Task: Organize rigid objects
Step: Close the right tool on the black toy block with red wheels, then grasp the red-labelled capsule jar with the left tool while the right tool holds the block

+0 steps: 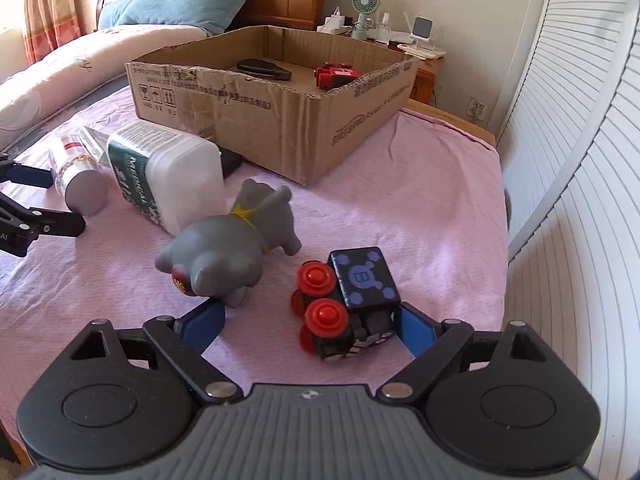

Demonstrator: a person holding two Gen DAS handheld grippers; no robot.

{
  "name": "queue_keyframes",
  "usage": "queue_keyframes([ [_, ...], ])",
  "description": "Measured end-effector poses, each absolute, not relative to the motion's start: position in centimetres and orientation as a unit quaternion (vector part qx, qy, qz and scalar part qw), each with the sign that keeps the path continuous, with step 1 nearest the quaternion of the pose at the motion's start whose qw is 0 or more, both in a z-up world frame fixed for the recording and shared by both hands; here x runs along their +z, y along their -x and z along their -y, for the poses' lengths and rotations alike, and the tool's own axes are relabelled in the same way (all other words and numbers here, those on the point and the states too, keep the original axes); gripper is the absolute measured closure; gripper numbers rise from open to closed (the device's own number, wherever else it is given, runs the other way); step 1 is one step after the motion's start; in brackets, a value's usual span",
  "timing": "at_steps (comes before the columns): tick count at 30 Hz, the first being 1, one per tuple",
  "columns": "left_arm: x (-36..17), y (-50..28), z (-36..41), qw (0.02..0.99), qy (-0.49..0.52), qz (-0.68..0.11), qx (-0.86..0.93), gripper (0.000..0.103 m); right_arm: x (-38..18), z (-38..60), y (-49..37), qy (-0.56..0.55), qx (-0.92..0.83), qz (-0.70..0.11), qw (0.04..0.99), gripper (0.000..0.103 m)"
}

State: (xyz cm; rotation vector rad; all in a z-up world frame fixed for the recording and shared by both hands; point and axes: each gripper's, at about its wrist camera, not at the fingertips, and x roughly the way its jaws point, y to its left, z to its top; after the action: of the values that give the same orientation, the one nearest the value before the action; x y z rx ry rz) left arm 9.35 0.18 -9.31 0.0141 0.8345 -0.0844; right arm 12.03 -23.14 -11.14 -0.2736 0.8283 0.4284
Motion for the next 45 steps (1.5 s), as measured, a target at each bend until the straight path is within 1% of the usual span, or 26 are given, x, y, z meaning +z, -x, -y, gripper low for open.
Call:
queue_keyframes([
  [2, -9.3, -9.3, -0.2, 0.913, -0.007, -0.405, -0.041, 0.0, -10.9, 22.3, -11.4, 0.135, 0.217, -0.4, 0.88, 0.018],
  [7, -9.3, -9.3, -0.2, 0.913, -0.007, -0.405, -0.041, 0.0, -10.6, 21.0, -9.8, 0.144, 0.222, -0.398, 0.878, 0.022],
  [11, -9.3, -9.3, -0.2, 0.913, -0.007, -0.405, -0.041, 0.0, -10.6, 21.5, -10.4, 0.136, 0.215, -0.396, 0.882, 0.023],
  [13, -9.3, -9.3, -0.2, 0.913, -0.007, -0.405, -0.041, 0.0, -10.6, 22.0, -10.9, 0.123, 0.216, -0.397, 0.884, 0.033],
  [15, -9.3, -9.3, -0.2, 0.913, -0.007, -0.406, -0.041, 0.0, -10.5, 22.2, -11.1, 0.108, 0.218, -0.4, 0.883, 0.045],
  [16, -9.3, -9.3, -0.2, 0.913, -0.007, -0.406, -0.041, 0.0, -10.4, 22.1, -11.0, 0.112, 0.213, -0.399, 0.885, 0.046],
  [29, -9.2, -9.3, -0.3, 0.911, -0.012, -0.408, -0.052, 0.0, -10.3, 22.1, -8.1, 0.054, 0.095, -0.422, 0.9, 0.046],
  [35, -9.2, -9.4, -0.3, 0.91, -0.013, -0.41, -0.053, 0.0, -10.2, 22.3, -7.4, 0.047, 0.045, -0.425, 0.903, 0.046],
  [41, -9.3, -9.5, 0.0, 0.914, -0.015, -0.402, -0.054, 0.0, -10.6, 21.7, -6.3, 0.045, 0.018, -0.41, 0.911, 0.046],
  [45, -9.4, -9.5, 0.2, 0.919, -0.018, -0.389, -0.057, 0.0, -10.7, 21.9, -6.3, 0.043, 0.023, -0.404, 0.914, 0.044],
])
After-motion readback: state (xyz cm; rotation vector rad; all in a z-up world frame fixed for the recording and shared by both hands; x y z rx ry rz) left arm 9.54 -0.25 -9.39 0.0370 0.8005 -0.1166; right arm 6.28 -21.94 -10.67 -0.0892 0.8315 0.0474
